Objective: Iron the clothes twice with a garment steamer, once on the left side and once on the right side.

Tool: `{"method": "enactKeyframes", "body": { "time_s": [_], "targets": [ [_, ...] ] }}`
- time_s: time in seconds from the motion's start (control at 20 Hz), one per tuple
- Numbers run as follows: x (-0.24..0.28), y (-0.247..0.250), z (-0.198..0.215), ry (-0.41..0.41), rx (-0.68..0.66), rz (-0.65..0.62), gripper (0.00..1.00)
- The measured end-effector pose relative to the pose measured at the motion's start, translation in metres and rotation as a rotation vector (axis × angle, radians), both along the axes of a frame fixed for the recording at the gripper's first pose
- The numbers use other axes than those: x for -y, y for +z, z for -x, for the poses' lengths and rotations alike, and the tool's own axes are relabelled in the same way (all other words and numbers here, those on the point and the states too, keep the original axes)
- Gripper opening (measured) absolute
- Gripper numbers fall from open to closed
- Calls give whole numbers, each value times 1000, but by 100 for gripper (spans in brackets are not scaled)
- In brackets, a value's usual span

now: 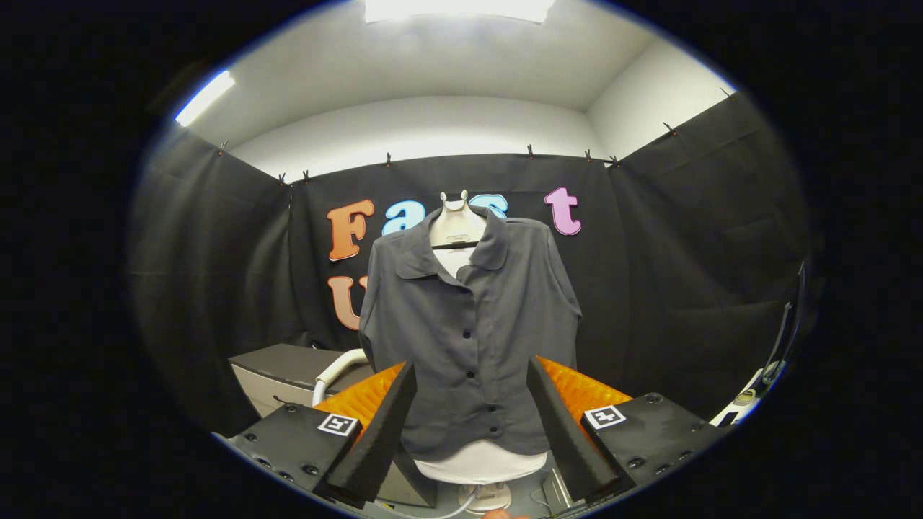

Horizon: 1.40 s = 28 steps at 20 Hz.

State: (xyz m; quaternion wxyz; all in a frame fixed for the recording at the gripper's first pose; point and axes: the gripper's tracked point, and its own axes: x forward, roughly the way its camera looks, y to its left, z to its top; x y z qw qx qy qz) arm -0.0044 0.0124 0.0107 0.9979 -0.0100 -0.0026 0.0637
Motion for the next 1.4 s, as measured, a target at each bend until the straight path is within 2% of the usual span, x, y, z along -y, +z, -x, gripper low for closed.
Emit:
{"method": "enactKeyframes", "body": {
  "time_s": [0.25,0.4,0.7,0.8,1.1,1.4],
  "targets": [
    [-10,9,-1,-18,9,-12,98],
    [-18,16,-3,-59,24,-1,98],
    [-71,21,-2,-72,8,-25,98],
    [-98,28,-8,-71,10,-29,98],
    [-202,37,-40,18,-61,-31,98],
    [-311,29,-108,93,-213,8,98]
  ]
}}
